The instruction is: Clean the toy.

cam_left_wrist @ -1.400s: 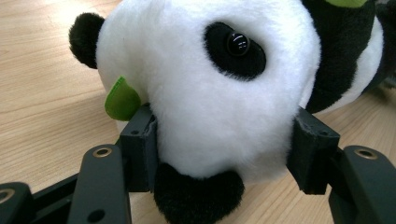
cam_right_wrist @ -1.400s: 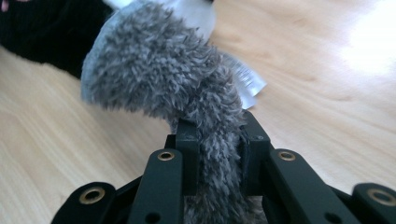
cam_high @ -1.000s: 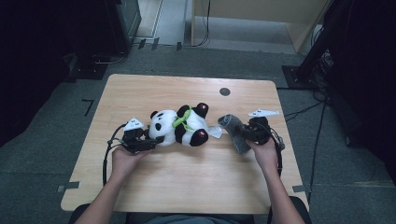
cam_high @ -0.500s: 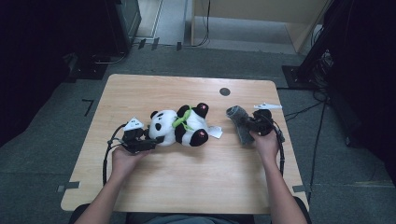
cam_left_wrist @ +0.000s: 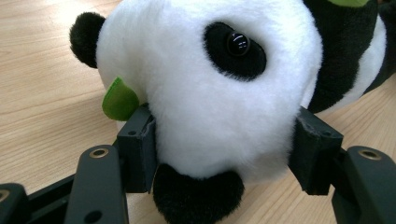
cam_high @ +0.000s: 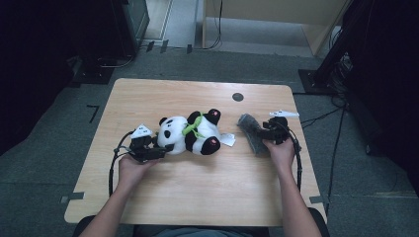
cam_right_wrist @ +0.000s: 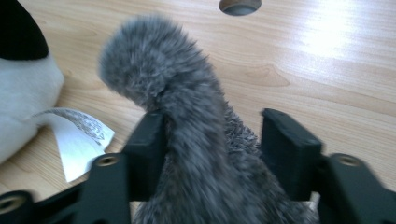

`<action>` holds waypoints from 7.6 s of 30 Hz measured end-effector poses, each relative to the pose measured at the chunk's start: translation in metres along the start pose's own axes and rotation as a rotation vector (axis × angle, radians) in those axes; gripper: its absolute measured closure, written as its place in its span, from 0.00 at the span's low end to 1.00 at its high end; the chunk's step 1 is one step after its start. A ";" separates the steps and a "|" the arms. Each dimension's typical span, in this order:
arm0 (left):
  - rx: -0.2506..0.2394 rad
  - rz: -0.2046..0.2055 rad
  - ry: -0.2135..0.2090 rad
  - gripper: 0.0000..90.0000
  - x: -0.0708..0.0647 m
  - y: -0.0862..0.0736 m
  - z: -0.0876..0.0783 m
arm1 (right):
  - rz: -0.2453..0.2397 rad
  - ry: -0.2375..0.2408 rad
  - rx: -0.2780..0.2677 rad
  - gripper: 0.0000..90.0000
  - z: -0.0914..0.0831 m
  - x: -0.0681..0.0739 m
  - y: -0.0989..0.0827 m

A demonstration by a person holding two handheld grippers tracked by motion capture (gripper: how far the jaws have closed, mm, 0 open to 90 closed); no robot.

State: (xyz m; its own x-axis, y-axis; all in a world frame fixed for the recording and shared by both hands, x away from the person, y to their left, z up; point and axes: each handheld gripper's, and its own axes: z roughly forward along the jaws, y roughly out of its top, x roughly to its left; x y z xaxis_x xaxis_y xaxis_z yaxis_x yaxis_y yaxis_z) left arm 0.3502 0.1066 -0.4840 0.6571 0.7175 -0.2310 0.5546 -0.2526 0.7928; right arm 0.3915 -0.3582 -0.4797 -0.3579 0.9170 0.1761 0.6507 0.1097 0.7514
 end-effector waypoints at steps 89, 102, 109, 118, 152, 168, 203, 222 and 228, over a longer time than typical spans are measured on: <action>-0.136 -0.038 -0.096 0.18 -0.008 0.020 -0.012 | -0.285 0.270 -0.058 0.54 0.003 0.149 0.021; -0.099 0.104 -0.122 0.09 -0.017 0.014 -0.008 | -0.143 0.322 -0.031 0.51 -0.035 0.125 0.036; -0.120 0.177 -0.156 0.00 -0.029 0.014 -0.005 | -0.136 0.397 0.019 0.52 -0.034 0.139 0.035; -0.097 0.173 -0.097 0.18 -0.033 0.015 -0.002 | -0.130 0.383 0.023 0.52 -0.033 0.146 0.034; -0.009 -0.123 -0.311 0.56 -0.016 0.039 -0.023 | -0.365 0.396 -0.062 0.18 -0.007 0.142 0.007; -0.123 0.074 -0.215 0.27 -0.011 0.027 -0.021 | -0.179 0.341 0.006 0.43 -0.022 0.116 0.018; -0.131 -0.041 -0.224 0.72 -0.014 0.025 -0.023 | -0.167 0.462 -0.110 0.18 -0.034 0.121 0.020; -0.128 -0.090 -0.253 0.57 -0.013 0.023 -0.017 | -0.313 0.379 -0.066 0.33 -0.026 0.128 -0.003; -0.089 -0.049 -0.176 0.35 -0.015 0.020 -0.010 | -0.260 0.373 -0.027 0.34 -0.024 0.126 -0.004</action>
State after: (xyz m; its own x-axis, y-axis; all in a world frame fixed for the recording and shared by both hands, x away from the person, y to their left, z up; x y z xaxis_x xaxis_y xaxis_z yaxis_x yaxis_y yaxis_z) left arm 0.3460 0.0971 -0.4595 0.7136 0.6014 -0.3593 0.5462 -0.1565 0.8229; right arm 0.3282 -0.2524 -0.4455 -0.7271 0.6590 0.1924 0.4913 0.3038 0.8162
